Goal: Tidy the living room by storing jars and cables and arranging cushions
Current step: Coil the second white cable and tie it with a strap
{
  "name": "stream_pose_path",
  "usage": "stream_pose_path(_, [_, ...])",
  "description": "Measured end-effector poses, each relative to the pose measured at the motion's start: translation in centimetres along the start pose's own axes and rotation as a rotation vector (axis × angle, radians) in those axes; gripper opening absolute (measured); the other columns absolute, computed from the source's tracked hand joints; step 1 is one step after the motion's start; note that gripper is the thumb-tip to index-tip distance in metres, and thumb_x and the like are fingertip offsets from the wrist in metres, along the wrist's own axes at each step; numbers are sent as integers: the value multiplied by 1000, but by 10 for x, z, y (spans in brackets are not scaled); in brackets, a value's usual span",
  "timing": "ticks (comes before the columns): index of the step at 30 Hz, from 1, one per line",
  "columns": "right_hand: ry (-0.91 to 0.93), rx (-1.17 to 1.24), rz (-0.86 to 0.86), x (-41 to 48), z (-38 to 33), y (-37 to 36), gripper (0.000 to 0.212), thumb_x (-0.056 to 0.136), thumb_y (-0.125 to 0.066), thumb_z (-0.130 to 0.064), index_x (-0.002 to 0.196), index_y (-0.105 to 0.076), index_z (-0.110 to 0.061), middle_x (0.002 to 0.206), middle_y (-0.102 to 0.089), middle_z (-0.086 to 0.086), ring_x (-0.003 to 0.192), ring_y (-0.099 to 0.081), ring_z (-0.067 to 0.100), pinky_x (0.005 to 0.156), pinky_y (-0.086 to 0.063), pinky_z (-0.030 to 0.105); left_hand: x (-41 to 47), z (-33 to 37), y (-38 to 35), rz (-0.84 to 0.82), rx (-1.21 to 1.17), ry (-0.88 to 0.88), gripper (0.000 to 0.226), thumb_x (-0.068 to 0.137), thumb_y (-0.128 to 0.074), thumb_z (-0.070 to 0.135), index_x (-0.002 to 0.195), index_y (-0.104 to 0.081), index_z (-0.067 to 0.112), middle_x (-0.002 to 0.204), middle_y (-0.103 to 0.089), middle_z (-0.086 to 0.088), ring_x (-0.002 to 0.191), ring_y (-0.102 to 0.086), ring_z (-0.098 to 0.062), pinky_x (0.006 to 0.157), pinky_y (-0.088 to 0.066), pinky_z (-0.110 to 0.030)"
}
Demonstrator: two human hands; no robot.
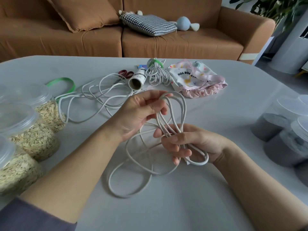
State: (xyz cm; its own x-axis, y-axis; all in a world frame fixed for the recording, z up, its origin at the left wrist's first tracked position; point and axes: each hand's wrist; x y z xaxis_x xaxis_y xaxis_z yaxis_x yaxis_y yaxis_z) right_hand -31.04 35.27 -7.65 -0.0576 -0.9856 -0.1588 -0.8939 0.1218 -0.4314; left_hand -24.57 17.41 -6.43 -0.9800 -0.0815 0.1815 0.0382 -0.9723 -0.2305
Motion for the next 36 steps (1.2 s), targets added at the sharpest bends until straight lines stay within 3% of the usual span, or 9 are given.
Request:
stream_pose_path(3, [-10, 88, -90, 2, 4, 4, 36, 84, -69, -28, 112, -59, -7, 71, -46, 5, 47, -45, 8, 66, -55, 31, 0, 0, 3, -3, 30, -2, 22, 81, -62, 14, 85, -78, 29, 77, -71, 5, 76, -64, -8, 75, -43, -24])
stream_pose_path(6, [12, 121, -96, 4, 5, 3, 27, 90, -61, -32, 98, -53, -7, 67, -48, 4, 45, -46, 8, 66, -56, 33, 2, -4, 3, 3, 144, 33, 20, 78, -70, 28, 98, -74, 27, 100, -73, -3, 87, -62, -11, 74, -42, -26])
stream_pose_path(11, [384, 164, 406, 1, -10, 4, 30, 91, -49, -23, 66, -33, -20, 52, -25, -6, 36, -27, 4, 44, -41, 21, 2, -15, 13, 173, 539, -110, 12, 86, -63, 25, 97, -68, 22, 92, -72, 4, 85, -66, -9, 78, -50, -21])
stream_pose_path(14, [576, 235, 664, -3, -15, 11, 31, 83, -55, -26, 61, -33, -23, 48, -16, -7, 36, -16, 6, 41, -26, 19, -4, -19, 21, 34, 977, -290, 29, 86, -56, 43, 88, -70, 18, 84, -70, 8, 84, -64, -9, 79, -47, -26])
stream_pose_path(18, [689, 413, 771, -11, -20, 22, 49, 93, -47, -24, 47, -29, -23, 44, -15, -7, 36, -14, 8, 40, -19, 21, -4, -21, 25, -160, 1206, -373, 43, 80, -58, 59, 79, -68, 18, 76, -62, 10, 78, -56, -9, 73, -44, -25])
stream_pose_path(21, [775, 512, 872, -19, -23, 29, 53, 97, -43, -23, 48, -22, -23, 45, -14, -5, 38, -13, 10, 39, -15, 22, -1, -19, 30, -178, 1235, -413, 47, 79, -59, 63, 76, -65, 17, 76, -62, 7, 79, -57, -14, 75, -47, -33])
stream_pose_path(25, [814, 543, 1005, -21, -24, 32, 54, 98, -46, -26, 48, -27, -23, 50, -16, -4, 43, -14, 12, 39, -15, 22, -1, -17, 31, -86, 1155, -462, 38, 86, -61, 47, 71, -61, 11, 70, -61, 2, 72, -58, -20, 70, -49, -40])
stream_pose_path(31, [681, 105, 1223, -9, -21, 21, 43, 100, -49, -27, 65, -25, -21, 49, -22, -5, 42, -17, 10, 40, -13, 22, -4, -15, 28, 186, 848, -405, 33, 80, -67, 45, 71, -56, 15, 71, -59, 1, 65, -54, -7, 70, -45, -23])
stream_pose_path(36, [780, 80, 1464, -18, -26, 24, 37, 100, -48, -30, 67, -35, -20, 45, -30, -9, 39, -24, 9, 38, -24, 20, -3, -15, 39, 307, 764, -346, 34, 81, -63, 50, 73, -52, 19, 65, -55, 10, 62, -51, -5, 66, -42, -18])
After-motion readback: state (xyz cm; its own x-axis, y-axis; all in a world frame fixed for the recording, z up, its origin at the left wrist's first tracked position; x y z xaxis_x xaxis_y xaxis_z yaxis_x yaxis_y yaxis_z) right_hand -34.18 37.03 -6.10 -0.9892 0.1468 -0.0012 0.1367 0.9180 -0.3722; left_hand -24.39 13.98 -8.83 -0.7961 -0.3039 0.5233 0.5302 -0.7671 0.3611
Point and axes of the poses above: each hand's wrist, its own x-axis towards the middle knuckle, its own y-axis out of the back of the hand, z = x × y
